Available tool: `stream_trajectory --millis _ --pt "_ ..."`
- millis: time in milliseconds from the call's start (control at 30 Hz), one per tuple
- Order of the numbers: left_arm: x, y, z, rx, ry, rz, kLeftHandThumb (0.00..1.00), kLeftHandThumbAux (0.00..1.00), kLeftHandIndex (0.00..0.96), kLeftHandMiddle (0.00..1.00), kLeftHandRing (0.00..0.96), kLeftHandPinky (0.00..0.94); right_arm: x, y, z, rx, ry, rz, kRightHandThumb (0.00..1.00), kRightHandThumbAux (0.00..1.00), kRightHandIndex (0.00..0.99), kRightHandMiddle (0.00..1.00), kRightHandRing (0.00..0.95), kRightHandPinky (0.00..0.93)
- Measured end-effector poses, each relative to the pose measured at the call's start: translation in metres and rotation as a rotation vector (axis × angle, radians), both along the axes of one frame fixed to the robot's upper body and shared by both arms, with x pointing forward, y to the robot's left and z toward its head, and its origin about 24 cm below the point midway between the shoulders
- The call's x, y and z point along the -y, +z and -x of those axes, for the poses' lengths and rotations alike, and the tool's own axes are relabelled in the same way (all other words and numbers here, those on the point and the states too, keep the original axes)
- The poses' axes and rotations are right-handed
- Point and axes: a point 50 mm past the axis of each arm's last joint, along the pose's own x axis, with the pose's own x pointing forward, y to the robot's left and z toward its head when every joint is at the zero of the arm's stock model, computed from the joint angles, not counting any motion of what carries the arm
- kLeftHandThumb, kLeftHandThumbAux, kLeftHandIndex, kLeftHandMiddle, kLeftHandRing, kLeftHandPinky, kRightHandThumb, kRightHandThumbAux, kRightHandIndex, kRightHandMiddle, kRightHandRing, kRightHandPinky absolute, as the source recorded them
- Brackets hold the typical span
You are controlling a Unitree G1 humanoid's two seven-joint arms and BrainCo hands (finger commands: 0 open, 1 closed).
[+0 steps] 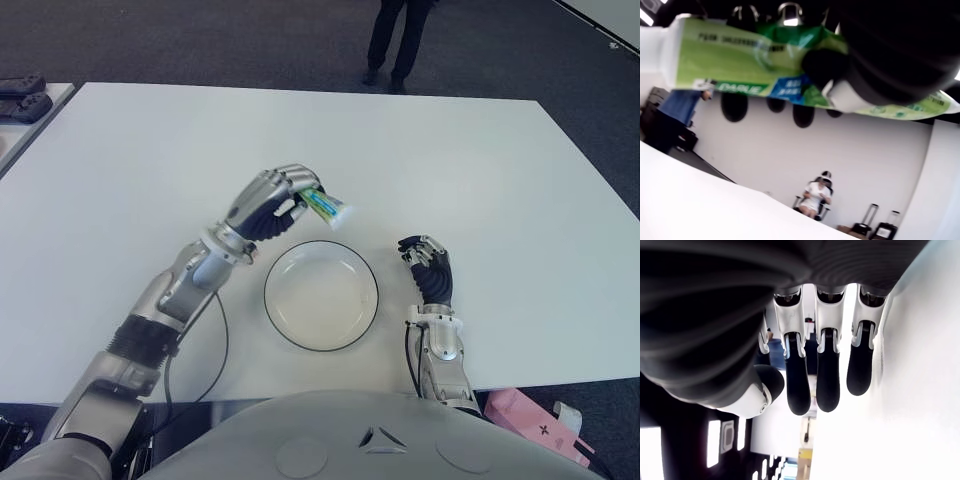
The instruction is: Put the toothpaste on the table into the plate.
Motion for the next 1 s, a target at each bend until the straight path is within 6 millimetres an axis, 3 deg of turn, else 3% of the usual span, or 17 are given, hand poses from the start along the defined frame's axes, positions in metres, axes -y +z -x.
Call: stream_trajectory --millis 233,667,767,1000 --pt "0.024 0.000 0.016 0.000 -0.196 -0.034 0.845 0.669 0.422 0.576 0.883 0.884 0.000 0.000 0.000 0.000 -0.002 -0.001 0.710 0.725 0.428 0.466 0.442 0.442" --pt "0.035 -0.002 0.025 -0.024 -0.334 -0.258 0.848 0.668 0.434 0.607 0.879 0.880 0.000 0.000 0.000 0.000 0.000 -0.003 0.710 0.726 0.427 0.465 0.442 0.442" --pt "0.038 -0.005 0.026 -0.048 -0.348 -0.301 0.845 0.668 0.444 0.528 0.877 0.878 0.000 0.000 0.000 0.000 0.000 -0.003 0.710 0.726 0.427 0.465 0.444 0.445" --pt "0.046 -0.018 0.029 -0.090 -0.360 -0.364 0.845 0.668 0.448 0.493 0.872 0.875 0.000 0.000 0.000 0.000 0.000 0.000 0.710 0.727 0.427 0.467 0.449 0.445"
